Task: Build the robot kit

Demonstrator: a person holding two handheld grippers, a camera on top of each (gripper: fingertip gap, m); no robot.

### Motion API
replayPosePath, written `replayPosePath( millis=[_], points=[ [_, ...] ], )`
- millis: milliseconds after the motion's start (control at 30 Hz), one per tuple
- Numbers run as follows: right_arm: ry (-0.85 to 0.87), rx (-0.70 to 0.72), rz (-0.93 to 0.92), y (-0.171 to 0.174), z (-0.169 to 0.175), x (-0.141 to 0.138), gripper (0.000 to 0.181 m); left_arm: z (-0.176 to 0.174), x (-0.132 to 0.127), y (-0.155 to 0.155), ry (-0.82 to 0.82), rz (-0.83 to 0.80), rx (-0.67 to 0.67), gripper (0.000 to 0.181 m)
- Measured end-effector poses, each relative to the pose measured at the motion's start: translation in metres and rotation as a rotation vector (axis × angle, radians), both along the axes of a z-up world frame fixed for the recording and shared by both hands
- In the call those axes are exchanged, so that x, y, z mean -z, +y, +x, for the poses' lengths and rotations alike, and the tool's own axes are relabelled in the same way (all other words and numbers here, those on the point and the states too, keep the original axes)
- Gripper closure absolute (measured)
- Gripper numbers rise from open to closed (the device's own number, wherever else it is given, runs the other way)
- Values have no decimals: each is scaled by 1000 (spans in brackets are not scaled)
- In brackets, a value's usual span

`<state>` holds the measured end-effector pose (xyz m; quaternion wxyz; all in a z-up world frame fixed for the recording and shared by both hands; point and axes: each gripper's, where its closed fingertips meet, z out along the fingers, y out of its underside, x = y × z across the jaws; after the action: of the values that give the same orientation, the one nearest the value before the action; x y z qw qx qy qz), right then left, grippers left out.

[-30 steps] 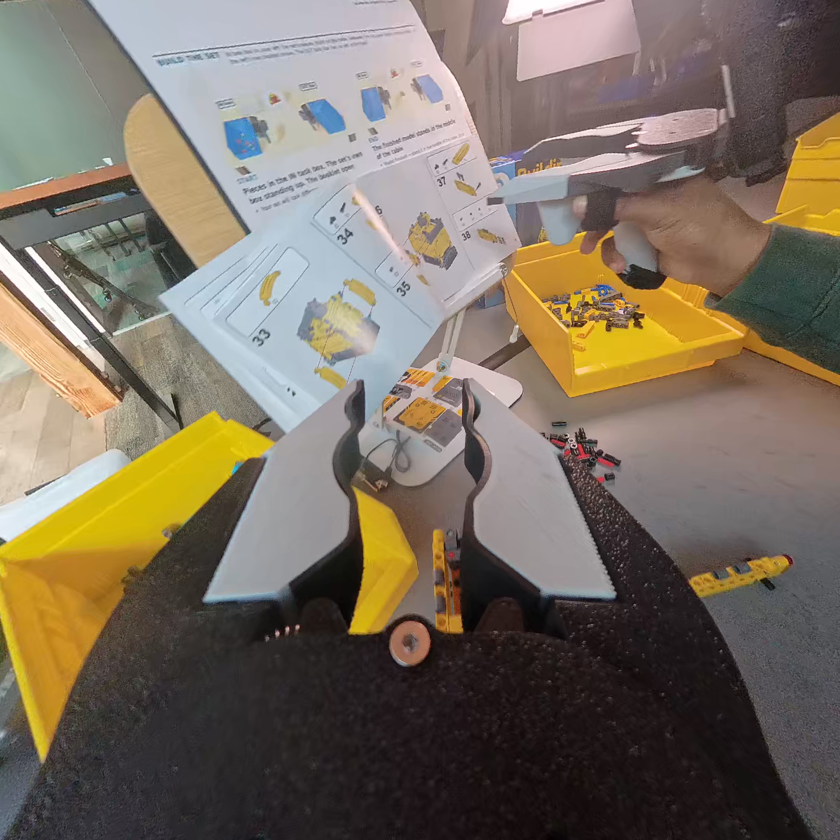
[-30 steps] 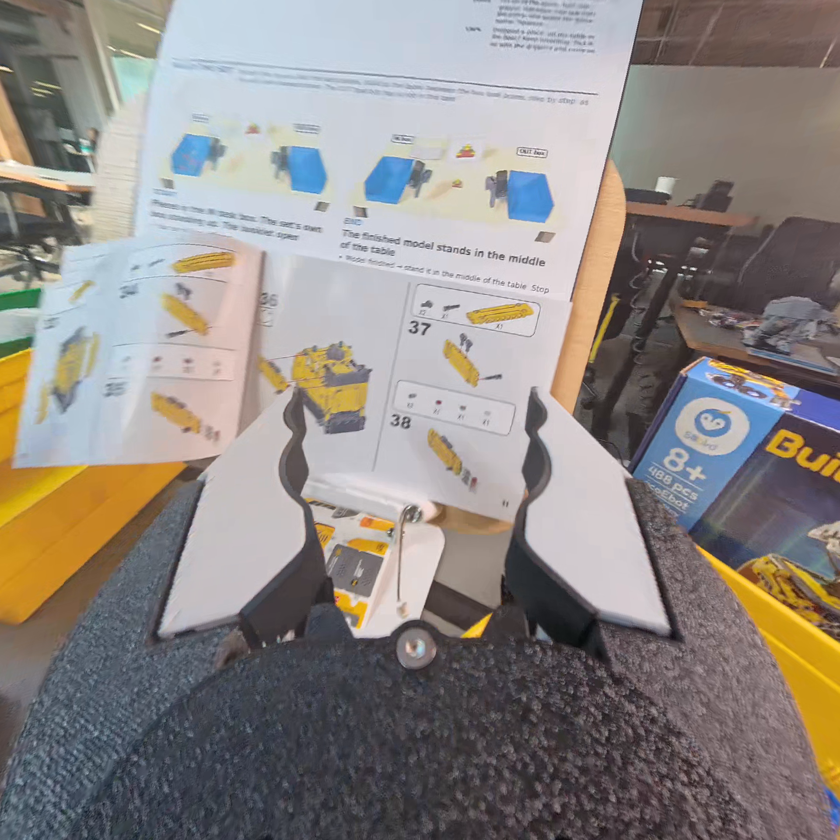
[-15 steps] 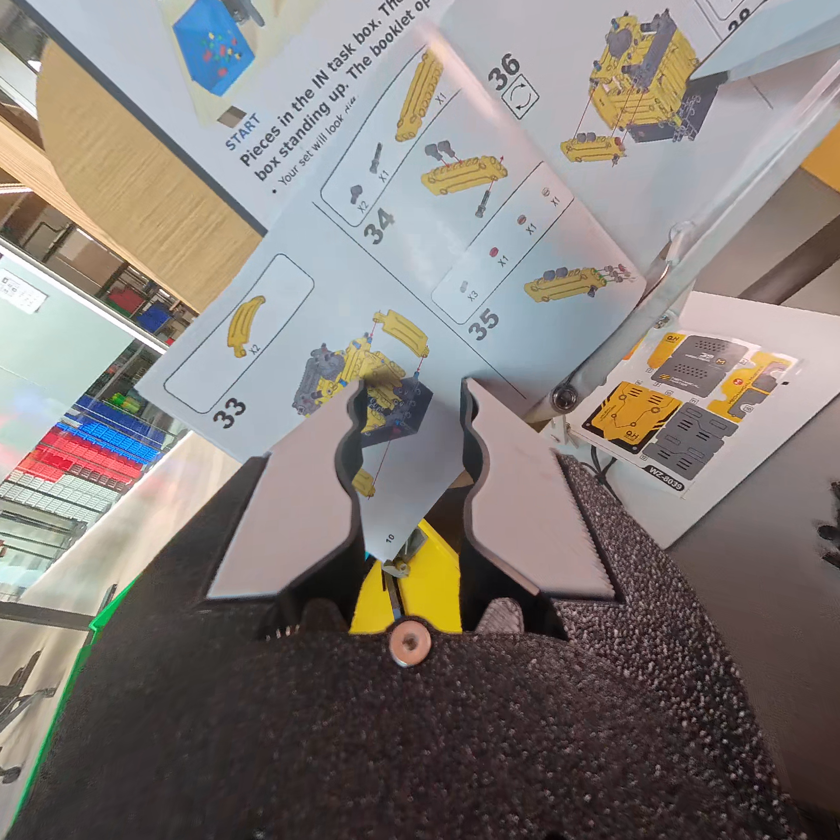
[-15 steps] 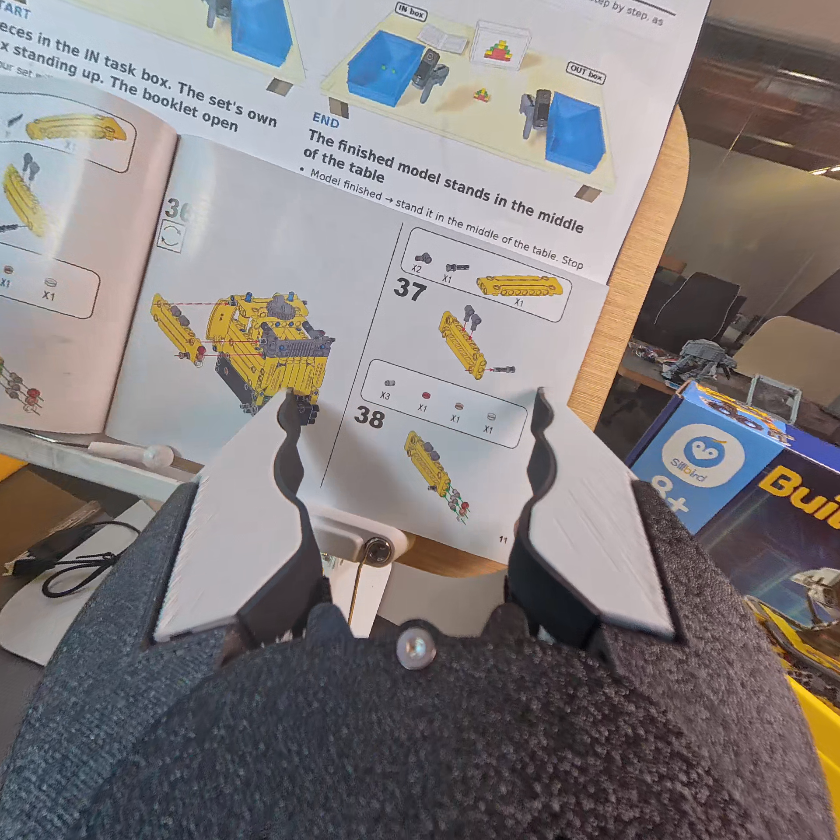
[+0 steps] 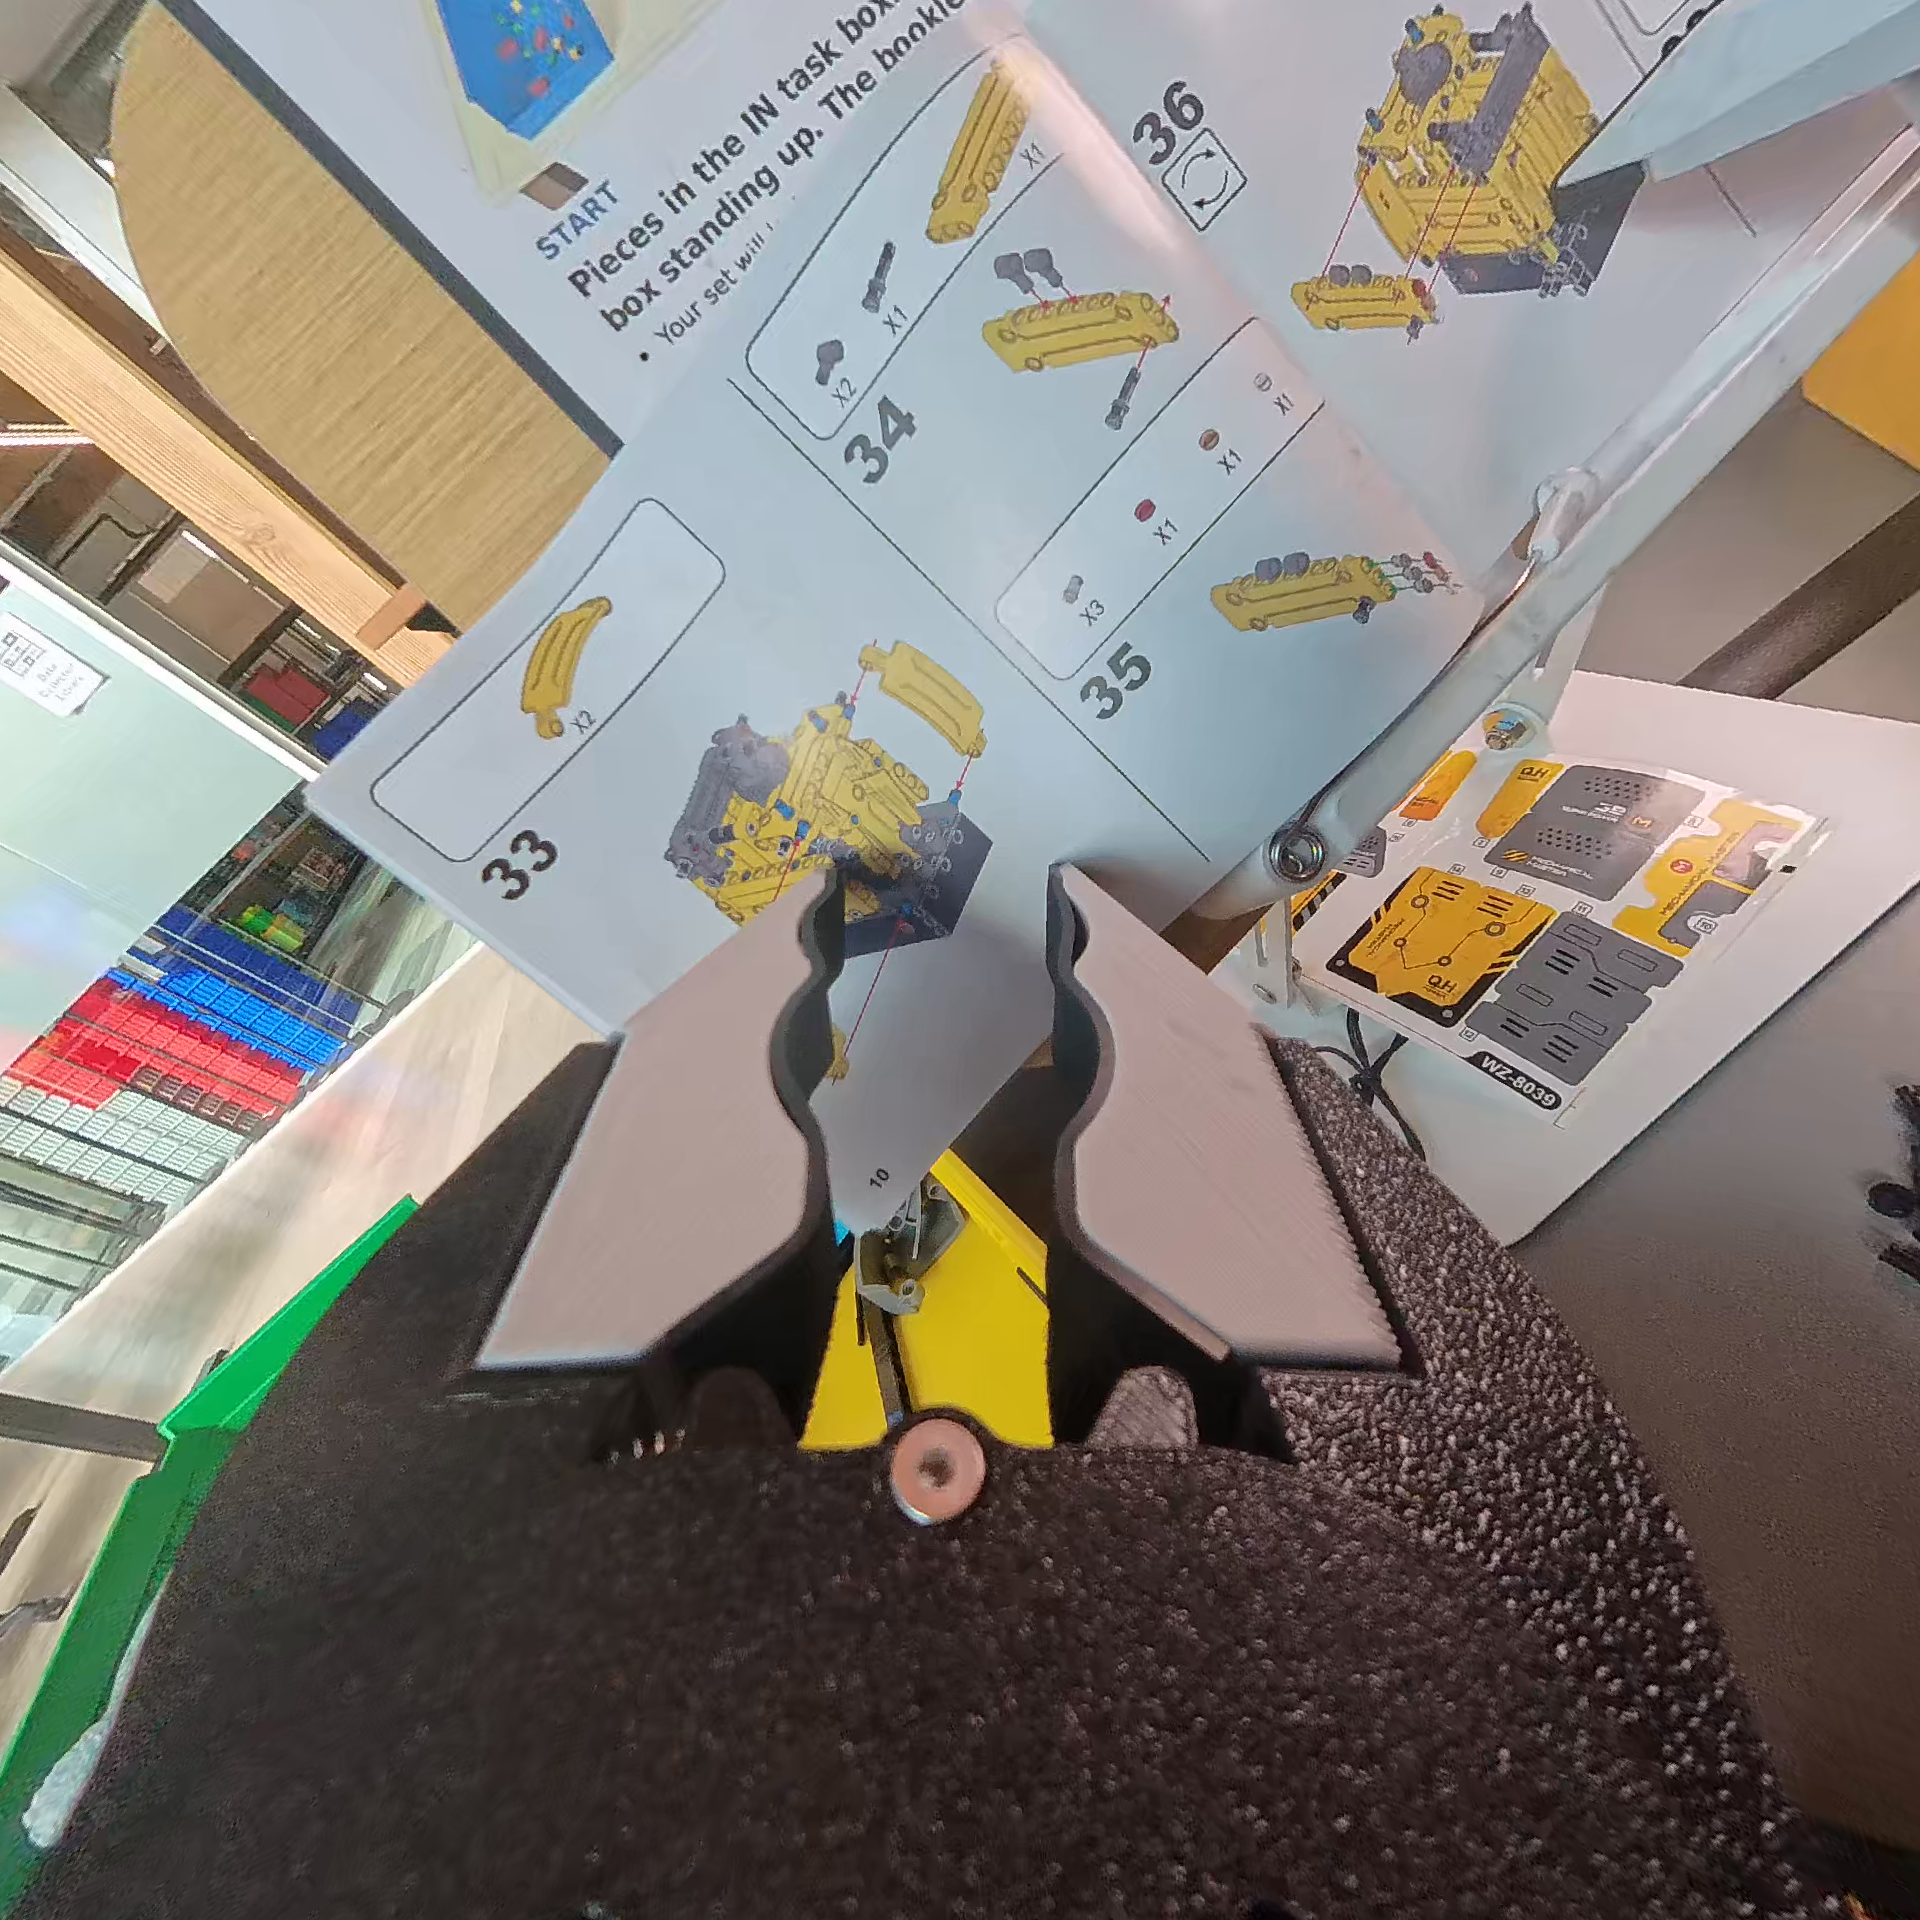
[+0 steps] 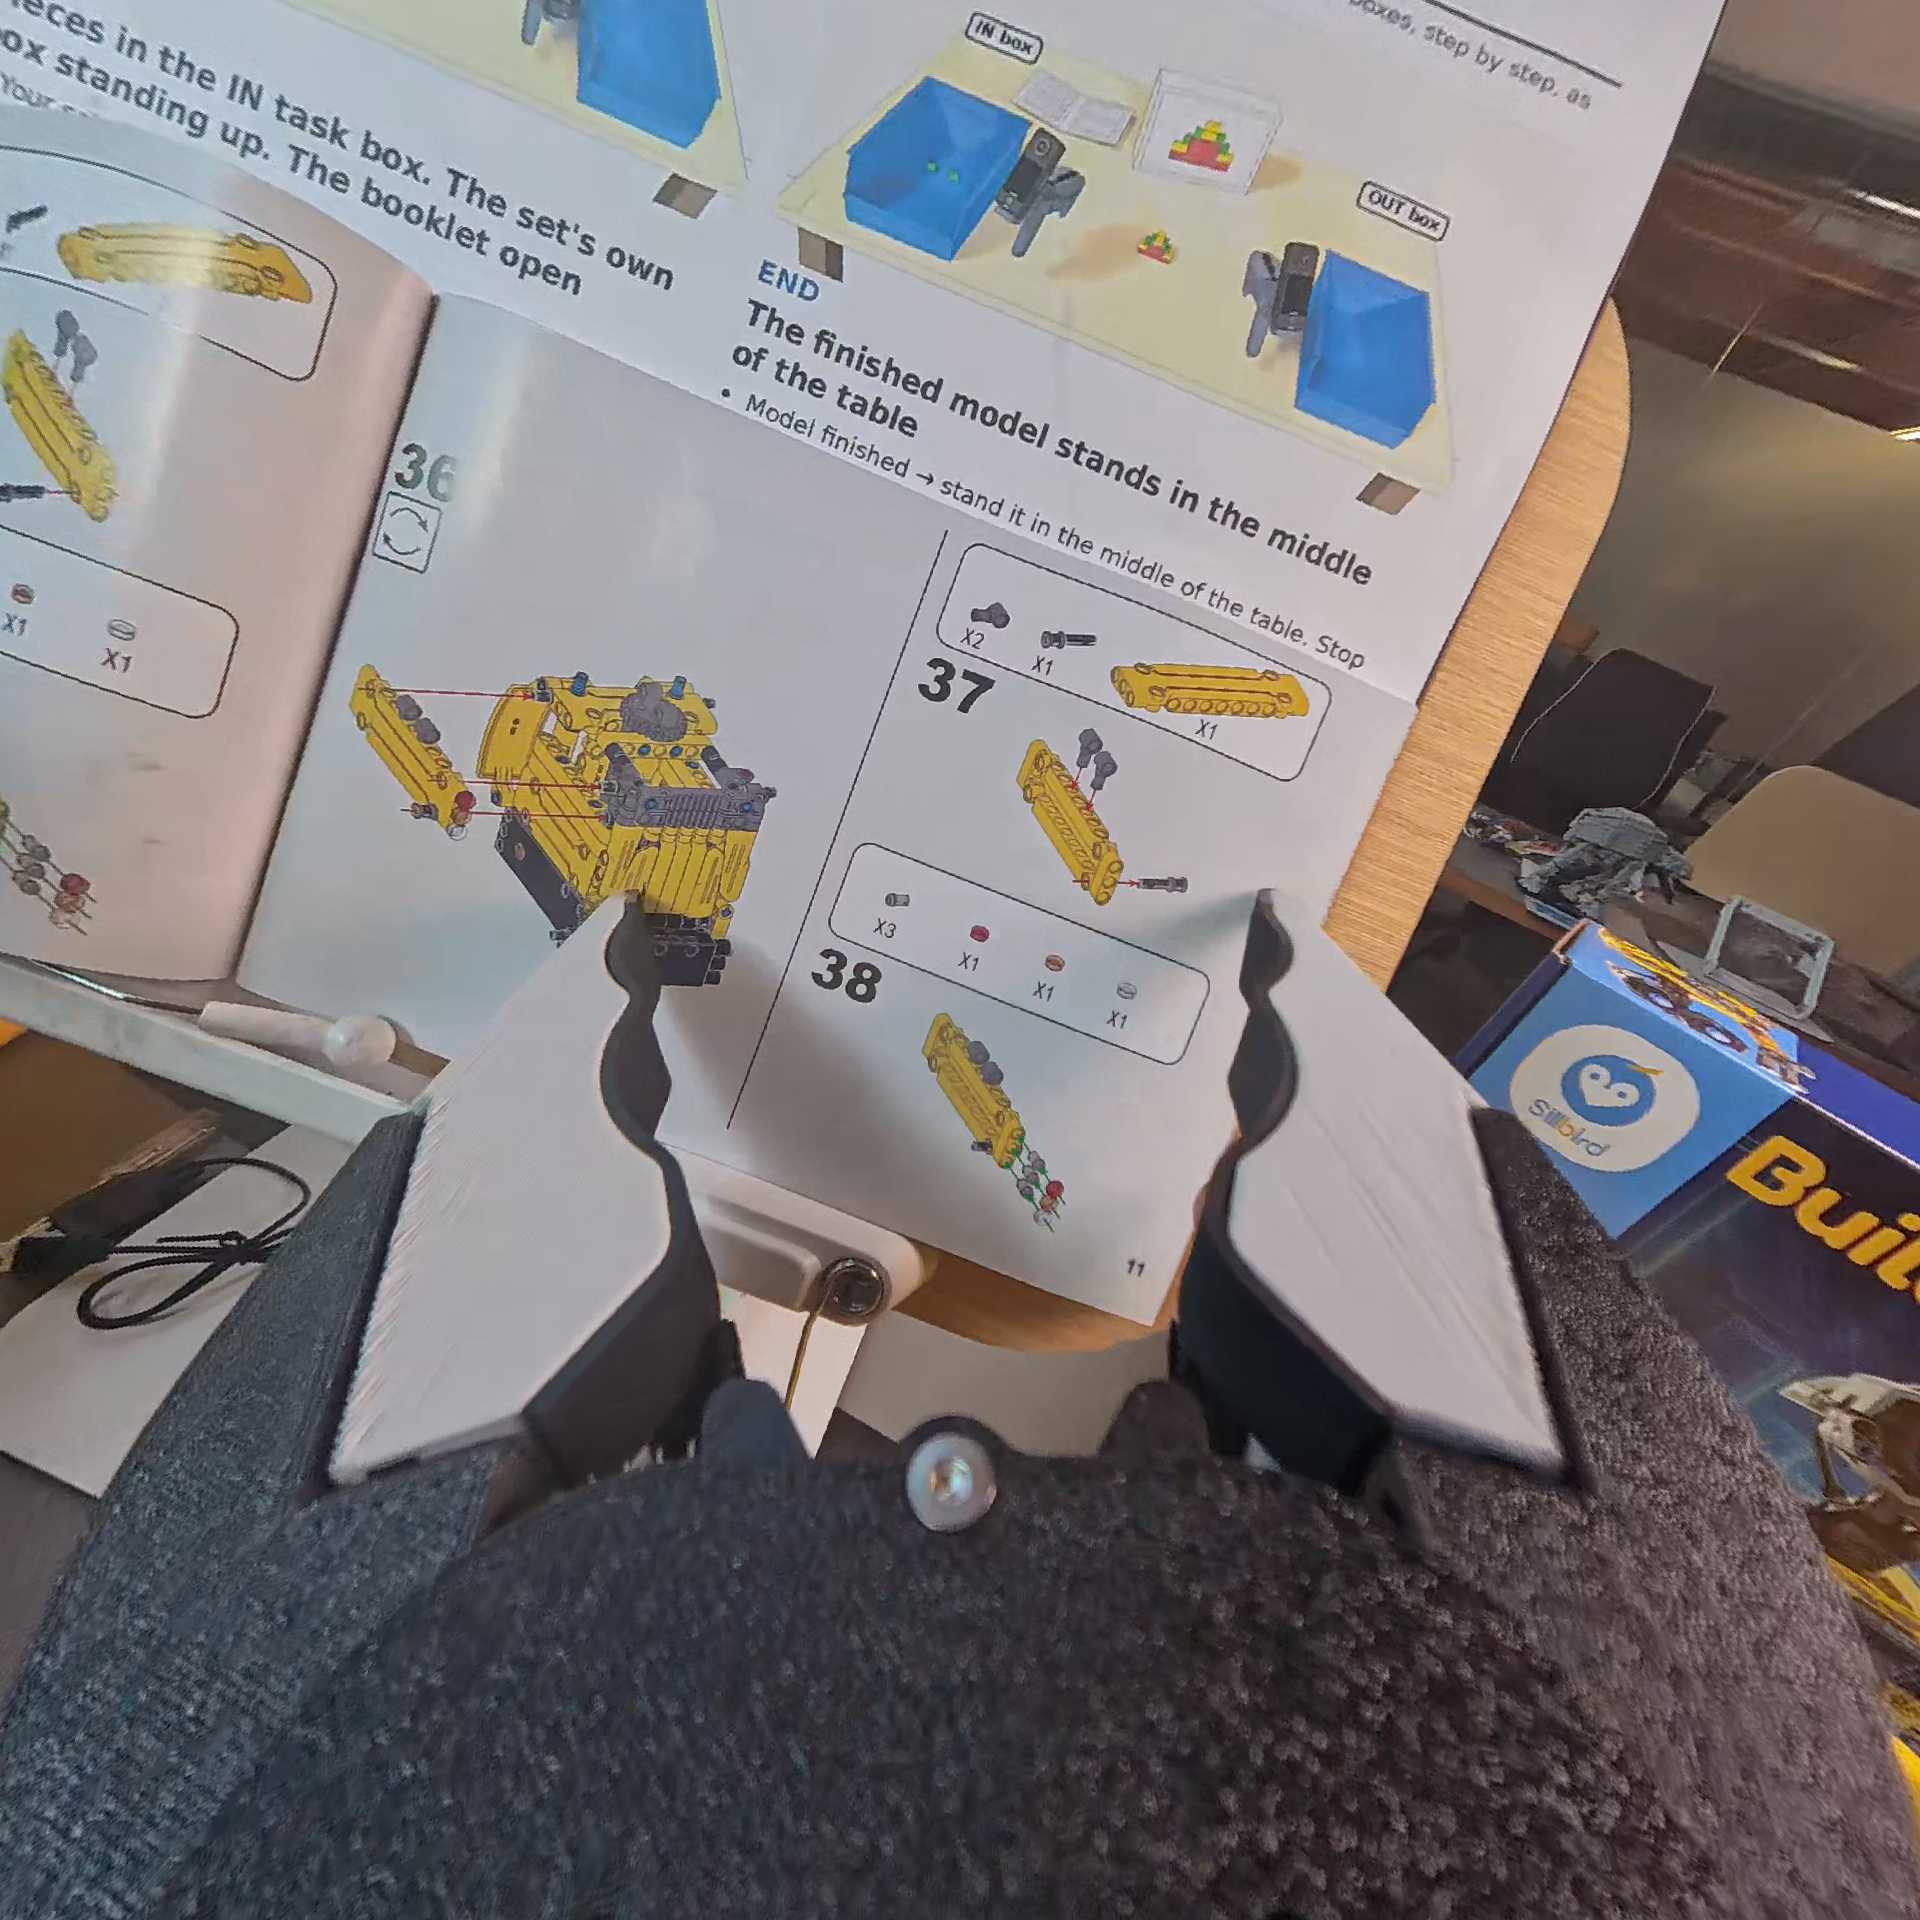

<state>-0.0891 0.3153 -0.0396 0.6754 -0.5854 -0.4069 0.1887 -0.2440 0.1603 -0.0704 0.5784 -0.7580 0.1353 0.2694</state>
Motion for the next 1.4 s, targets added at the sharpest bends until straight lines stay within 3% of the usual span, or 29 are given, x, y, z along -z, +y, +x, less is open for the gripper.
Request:
replayPosePath(
  millis=[100,267,367,533,767,867,900,967,1067,1167,1233,1400],
  points=[
    [11,-33,33,-10,-4,3,93,0,0,-1,3,6,5,143],
    [34,-70,15,-15,-1,3,112,0,1,-3,-24,-1,13,143],
    [43,-36,-8,-1,5,-7,79,1,2,-4,-43,-3,23,143],
    [-53,-27,-23,5,2,-5,83,1,5,-5,-60,2,30,143],
    [-78,-67,-19,-9,0,2,135,2,4,-4,-80,25,28,144],
    [-109,-107,-29,-17,-5,5,166,3,4,-4,-87,17,25,144],
    [-115,-109,-27,-18,-6,5,168,3,4,-5,-87,14,24,144],
    [-136,-97,-1,-18,-5,3,156,4,5,-6,-89,6,25,143],
    [-91,-45,-11,-8,1,-14,90,4,6,-6,-84,-1,26,143],
    [-110,-59,-86,-3,-5,-8,67,5,7,-6,-85,-4,26,143],
    [-171,-18,-26,0,-8,-3,68,5,8,-5,-93,-3,27,143],
    [-157,-43,-3,-11,-13,-2,107,7,10,-4,-113,9,30,143]
  ],
)
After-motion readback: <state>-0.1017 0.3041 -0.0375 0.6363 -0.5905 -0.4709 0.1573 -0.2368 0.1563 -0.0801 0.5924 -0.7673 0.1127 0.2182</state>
